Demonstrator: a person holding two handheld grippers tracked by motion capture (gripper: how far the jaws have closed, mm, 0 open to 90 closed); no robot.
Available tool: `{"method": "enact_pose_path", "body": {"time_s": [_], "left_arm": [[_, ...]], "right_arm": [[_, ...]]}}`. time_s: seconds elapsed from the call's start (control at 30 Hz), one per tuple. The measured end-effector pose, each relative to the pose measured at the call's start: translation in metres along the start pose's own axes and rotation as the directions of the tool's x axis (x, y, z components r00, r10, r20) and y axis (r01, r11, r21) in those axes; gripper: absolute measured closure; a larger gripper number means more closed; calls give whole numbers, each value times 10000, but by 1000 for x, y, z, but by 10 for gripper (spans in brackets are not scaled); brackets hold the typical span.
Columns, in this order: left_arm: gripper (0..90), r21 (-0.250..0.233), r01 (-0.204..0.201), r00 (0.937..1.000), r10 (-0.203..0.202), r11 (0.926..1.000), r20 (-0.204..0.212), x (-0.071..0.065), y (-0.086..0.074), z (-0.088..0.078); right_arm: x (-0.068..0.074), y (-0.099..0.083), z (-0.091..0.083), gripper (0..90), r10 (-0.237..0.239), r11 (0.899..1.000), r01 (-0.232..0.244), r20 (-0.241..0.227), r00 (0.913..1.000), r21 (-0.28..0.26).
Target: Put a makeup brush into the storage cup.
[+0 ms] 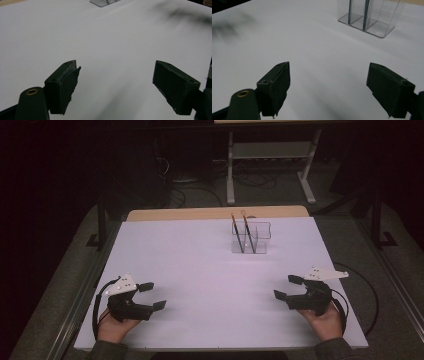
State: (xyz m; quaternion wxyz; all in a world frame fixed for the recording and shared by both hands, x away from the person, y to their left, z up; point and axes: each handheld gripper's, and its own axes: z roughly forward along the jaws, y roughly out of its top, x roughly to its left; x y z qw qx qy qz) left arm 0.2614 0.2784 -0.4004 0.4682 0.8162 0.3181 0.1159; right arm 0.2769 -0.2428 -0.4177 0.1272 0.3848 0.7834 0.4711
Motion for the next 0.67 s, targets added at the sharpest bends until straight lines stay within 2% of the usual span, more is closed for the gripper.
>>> {"method": "enact_pose_path", "body": {"time_s": [0.67], "left_arm": [[192,122,-103,9999,102,9999,88,1,-1,3]], "right_arm": [[2,-1,-1,179,-156,9997,156,-12,9999,-166]]}}
